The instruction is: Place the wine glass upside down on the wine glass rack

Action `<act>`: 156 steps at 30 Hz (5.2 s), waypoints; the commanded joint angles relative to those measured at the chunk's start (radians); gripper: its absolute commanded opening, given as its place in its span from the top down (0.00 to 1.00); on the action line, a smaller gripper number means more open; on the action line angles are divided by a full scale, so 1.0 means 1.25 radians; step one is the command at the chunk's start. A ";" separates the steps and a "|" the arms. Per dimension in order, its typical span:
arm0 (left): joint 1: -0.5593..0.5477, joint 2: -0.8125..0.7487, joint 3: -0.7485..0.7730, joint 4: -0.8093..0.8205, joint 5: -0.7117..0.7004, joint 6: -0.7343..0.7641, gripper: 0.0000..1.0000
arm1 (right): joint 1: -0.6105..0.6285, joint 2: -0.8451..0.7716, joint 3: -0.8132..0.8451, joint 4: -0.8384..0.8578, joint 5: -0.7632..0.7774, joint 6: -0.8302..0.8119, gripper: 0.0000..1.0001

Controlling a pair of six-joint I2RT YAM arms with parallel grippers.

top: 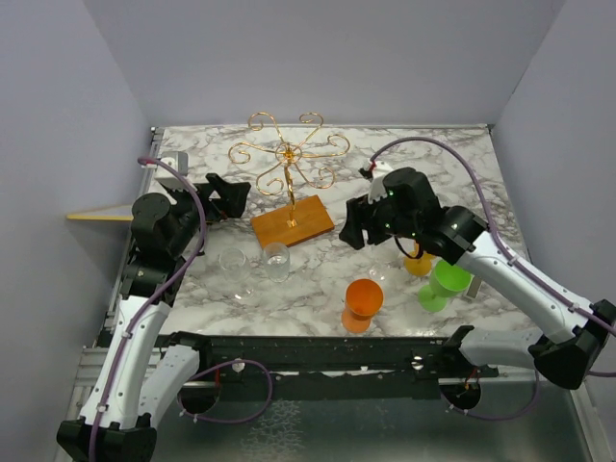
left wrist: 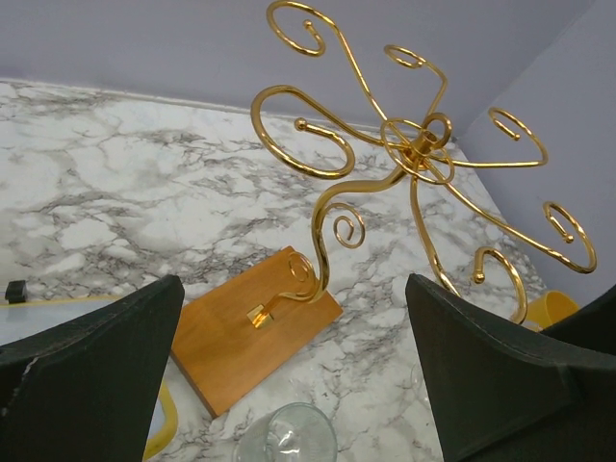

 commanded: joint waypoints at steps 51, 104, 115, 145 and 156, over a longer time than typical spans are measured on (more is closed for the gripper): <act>-0.014 -0.239 0.088 -0.187 -0.584 -0.117 0.01 | 0.379 0.498 0.097 0.320 0.147 -0.210 0.85; -0.014 0.150 0.394 0.048 0.305 -0.494 0.01 | 0.379 -0.015 -0.034 1.269 0.293 -0.390 0.99; -0.102 0.255 0.403 0.284 0.276 -0.650 0.01 | 0.379 0.054 -0.038 1.484 0.348 -0.446 0.99; -0.246 0.361 0.422 0.454 0.173 -0.837 0.34 | 0.379 0.133 -0.039 1.557 0.277 -0.362 0.99; -0.246 0.341 0.406 0.455 0.199 -0.751 0.66 | 0.379 0.084 -0.016 1.348 0.368 -0.285 0.61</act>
